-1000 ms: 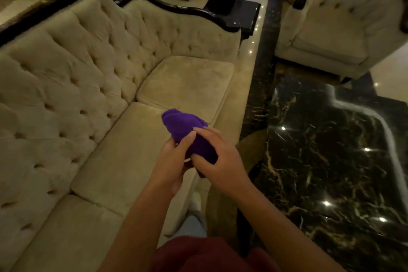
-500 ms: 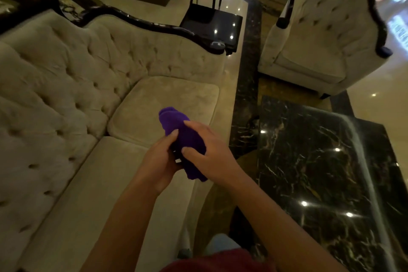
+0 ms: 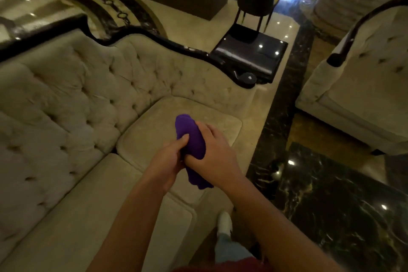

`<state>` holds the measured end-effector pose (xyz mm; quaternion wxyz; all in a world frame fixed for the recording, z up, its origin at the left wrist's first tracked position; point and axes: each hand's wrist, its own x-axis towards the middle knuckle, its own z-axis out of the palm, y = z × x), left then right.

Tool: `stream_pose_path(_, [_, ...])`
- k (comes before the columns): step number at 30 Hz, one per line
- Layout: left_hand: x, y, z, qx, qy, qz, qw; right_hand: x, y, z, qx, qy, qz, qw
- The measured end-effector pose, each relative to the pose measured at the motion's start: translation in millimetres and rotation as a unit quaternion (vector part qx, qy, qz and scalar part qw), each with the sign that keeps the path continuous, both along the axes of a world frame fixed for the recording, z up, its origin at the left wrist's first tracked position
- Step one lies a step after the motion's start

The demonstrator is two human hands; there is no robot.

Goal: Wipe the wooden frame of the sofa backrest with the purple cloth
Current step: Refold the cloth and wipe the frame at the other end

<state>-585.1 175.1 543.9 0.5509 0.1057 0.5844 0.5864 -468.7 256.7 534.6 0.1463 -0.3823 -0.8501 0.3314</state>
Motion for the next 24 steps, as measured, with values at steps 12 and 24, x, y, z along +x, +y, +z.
stream_pose_path(12, [-14, 131, -2, 0.028, 0.047, 0.097, 0.994, -25, 181, -17, -0.027, 0.009, 0.022, 0.999])
stream_pose_path(24, [-190, 177, 7, 0.007, 0.165, 0.231, 0.959, -147, 283, -18, -0.085, 0.011, 0.026, 0.996])
